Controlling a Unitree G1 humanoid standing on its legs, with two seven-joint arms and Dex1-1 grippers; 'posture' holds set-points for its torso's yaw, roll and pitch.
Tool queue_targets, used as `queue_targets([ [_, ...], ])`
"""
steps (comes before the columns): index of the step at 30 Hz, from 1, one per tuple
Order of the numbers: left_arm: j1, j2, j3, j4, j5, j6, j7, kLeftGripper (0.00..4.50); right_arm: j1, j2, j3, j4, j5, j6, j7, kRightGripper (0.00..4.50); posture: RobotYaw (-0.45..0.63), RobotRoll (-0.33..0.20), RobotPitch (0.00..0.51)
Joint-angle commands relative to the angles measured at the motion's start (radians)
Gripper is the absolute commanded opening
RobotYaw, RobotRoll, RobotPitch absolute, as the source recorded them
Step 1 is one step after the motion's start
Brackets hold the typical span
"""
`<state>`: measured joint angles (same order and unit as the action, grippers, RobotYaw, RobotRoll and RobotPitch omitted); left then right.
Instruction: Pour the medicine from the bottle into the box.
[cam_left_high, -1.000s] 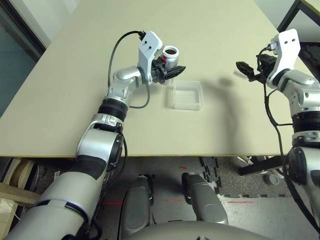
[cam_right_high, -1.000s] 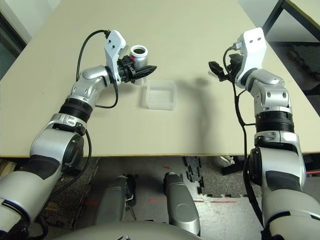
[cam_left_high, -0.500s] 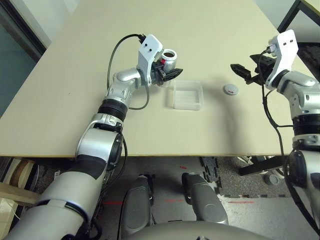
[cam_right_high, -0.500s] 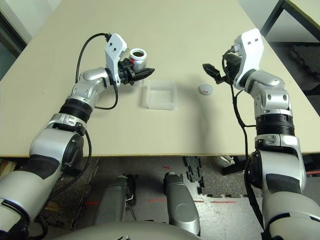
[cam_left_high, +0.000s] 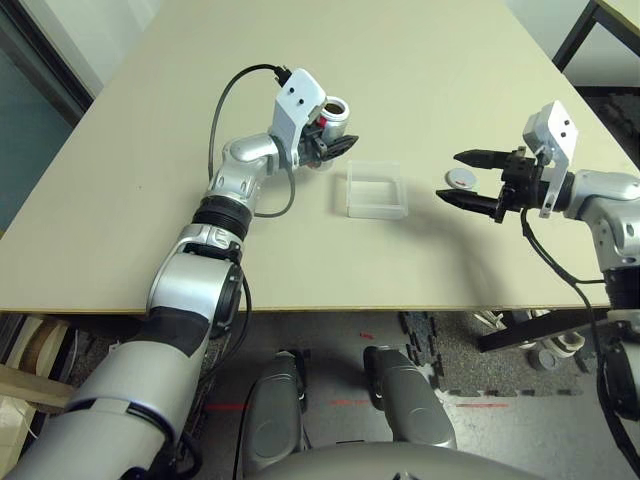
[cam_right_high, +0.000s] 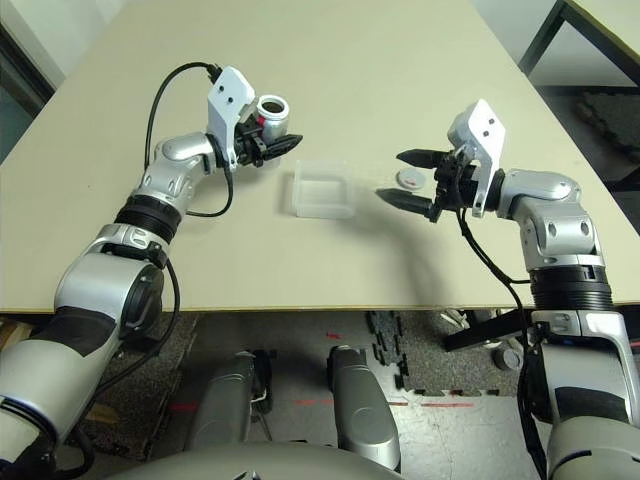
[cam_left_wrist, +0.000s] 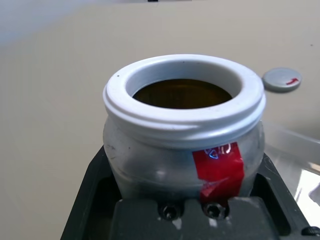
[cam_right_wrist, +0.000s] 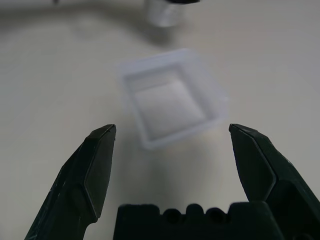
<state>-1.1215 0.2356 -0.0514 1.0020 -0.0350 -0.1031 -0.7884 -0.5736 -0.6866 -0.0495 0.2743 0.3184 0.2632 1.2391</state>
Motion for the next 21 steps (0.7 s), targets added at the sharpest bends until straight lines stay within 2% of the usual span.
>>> queue_targets([
  [1,-0.014,0.001,-0.006,0.021,0.020,-0.022,0.010,2.79,0.010,0.010,0.014,-0.021,0.014,0.001,0.007,4.50,-0.24,0.000,0.134],
  [21,-0.002,-0.015,-0.006,0.022,0.017,-0.029,0.026,2.79,0.023,0.051,-0.020,0.003,0.079,0.034,-0.049,4.50,-0.23,0.000,0.140],
])
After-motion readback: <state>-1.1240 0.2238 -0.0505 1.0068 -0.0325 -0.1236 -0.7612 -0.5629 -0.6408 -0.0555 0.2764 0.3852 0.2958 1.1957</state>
